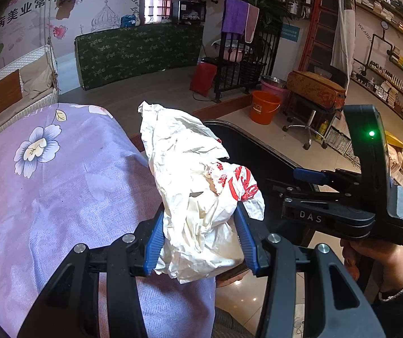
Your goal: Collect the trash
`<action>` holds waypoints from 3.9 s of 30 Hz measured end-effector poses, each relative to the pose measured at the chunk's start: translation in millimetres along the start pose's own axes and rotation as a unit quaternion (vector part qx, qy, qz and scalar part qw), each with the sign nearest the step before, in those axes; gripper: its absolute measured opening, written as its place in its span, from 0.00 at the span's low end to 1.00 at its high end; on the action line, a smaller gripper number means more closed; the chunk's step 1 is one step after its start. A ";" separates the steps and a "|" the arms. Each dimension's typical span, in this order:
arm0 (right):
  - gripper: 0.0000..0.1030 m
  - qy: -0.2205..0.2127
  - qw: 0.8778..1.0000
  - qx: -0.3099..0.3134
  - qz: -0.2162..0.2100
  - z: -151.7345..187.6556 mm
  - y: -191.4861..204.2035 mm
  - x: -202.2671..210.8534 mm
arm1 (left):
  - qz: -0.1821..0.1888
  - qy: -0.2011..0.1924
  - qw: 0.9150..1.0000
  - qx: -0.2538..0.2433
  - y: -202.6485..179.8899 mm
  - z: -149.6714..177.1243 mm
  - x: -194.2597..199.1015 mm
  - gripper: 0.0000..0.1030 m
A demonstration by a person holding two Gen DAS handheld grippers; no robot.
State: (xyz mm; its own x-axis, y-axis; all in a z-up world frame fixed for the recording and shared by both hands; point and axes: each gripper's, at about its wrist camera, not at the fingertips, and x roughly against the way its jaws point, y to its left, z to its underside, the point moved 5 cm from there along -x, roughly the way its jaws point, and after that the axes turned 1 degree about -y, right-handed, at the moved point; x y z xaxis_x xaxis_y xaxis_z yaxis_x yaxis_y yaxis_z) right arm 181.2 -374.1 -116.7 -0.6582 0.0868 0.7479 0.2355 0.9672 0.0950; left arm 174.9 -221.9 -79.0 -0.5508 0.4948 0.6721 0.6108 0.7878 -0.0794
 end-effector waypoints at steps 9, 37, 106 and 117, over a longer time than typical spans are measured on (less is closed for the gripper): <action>0.73 -0.036 0.999 -0.008 0.025 -3.6 -16.4 22.8 | 0.013 0.018 1.000 -0.020 -14.6 -4.6 -25.4 0.46; 0.77 -0.064 0.993 -0.059 0.080 2.6 -76.8 51.9 | 0.032 0.052 0.992 -0.112 -71.7 -17.3 -87.0 0.75; 0.95 -0.269 0.958 0.076 -0.059 59.1 130.3 153.0 | -0.269 -0.209 0.937 0.072 58.0 73.9 185.5 0.95; 0.95 -0.264 0.960 0.071 -0.056 60.8 127.6 151.0 | -0.273 -0.211 0.936 0.074 55.8 72.0 188.5 0.95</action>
State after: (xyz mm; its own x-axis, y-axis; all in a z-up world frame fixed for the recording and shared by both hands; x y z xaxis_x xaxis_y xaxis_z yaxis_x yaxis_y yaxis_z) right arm 68.4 -223.1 -31.6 -0.9534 0.0533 0.2970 0.0672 0.9971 0.0367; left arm 64.2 -58.3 -9.7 -0.9523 0.0802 0.2943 0.1047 0.9921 0.0687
